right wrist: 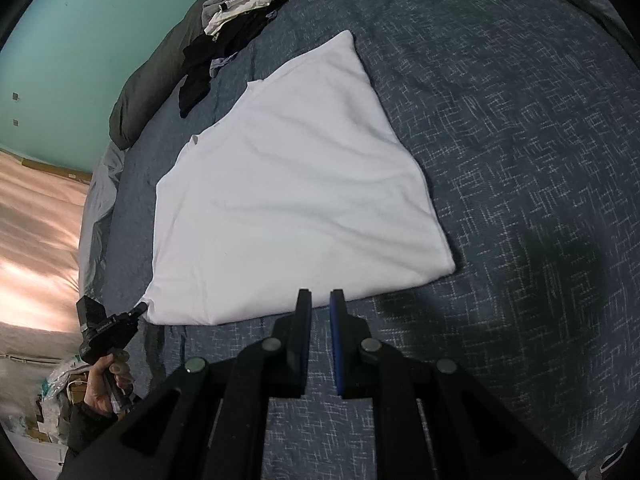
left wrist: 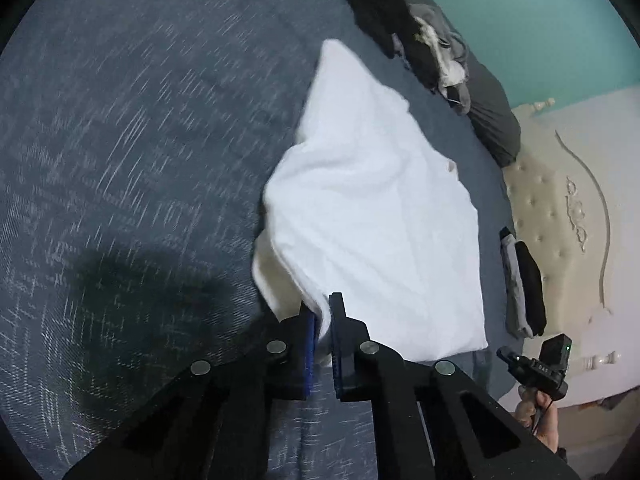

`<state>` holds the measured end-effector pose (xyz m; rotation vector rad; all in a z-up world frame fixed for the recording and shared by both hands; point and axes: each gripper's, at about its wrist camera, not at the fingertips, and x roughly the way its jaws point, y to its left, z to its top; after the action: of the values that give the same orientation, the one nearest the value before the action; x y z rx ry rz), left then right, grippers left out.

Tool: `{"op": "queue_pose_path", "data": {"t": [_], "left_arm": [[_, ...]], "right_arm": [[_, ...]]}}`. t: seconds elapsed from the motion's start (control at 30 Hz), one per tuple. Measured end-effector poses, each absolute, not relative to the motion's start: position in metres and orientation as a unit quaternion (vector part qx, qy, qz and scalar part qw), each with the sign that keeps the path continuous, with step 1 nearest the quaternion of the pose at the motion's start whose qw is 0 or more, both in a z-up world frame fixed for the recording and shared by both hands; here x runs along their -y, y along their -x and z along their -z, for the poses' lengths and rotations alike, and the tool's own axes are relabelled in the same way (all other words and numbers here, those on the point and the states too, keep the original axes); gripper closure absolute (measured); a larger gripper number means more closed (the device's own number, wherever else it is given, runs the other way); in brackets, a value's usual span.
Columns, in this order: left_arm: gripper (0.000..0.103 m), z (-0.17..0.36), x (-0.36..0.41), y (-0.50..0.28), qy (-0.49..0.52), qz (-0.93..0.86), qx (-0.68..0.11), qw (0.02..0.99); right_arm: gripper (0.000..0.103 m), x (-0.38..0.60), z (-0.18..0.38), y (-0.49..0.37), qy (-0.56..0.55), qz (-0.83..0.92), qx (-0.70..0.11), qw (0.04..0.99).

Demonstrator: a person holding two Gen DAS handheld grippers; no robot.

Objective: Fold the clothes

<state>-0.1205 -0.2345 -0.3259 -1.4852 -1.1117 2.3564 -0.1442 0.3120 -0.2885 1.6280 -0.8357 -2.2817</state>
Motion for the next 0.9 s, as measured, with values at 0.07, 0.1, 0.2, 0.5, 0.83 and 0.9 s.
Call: {"op": "queue_pose_path", "data": {"t": [0.07, 0.1, 0.2, 0.5, 0.83, 0.9], "left_arm": [[0.097, 0.312, 0.226, 0.125, 0.487, -0.791, 0.361, 0.08], [0.097, 0.304, 0.221, 0.128, 0.483, -0.795, 0.357, 0.086], [0.097, 0.281, 0.205, 0.136, 0.472, -0.803, 0.347, 0.106], [0.098, 0.205, 0.101, 0.191, 0.466, -0.817, 0.291, 0.174], [0.098, 0.188, -0.106, 0.248, 0.508, -0.797, 0.173, 0.278], [0.098, 0.209, -0.142, 0.25, 0.529, -0.787, 0.148, 0.282]], "right_arm": [[0.094, -0.316, 0.287, 0.144, -0.55, 0.776, 0.288, 0.109], [0.094, -0.319, 0.286, 0.144, -0.548, 0.777, 0.291, 0.11], [0.094, -0.328, 0.283, 0.144, -0.543, 0.778, 0.295, 0.111], [0.094, -0.368, 0.271, 0.137, -0.516, 0.785, 0.323, 0.118], [0.094, -0.419, 0.264, 0.12, -0.497, 0.787, 0.347, 0.114], [0.094, -0.426, 0.264, 0.118, -0.496, 0.787, 0.349, 0.112]]}}
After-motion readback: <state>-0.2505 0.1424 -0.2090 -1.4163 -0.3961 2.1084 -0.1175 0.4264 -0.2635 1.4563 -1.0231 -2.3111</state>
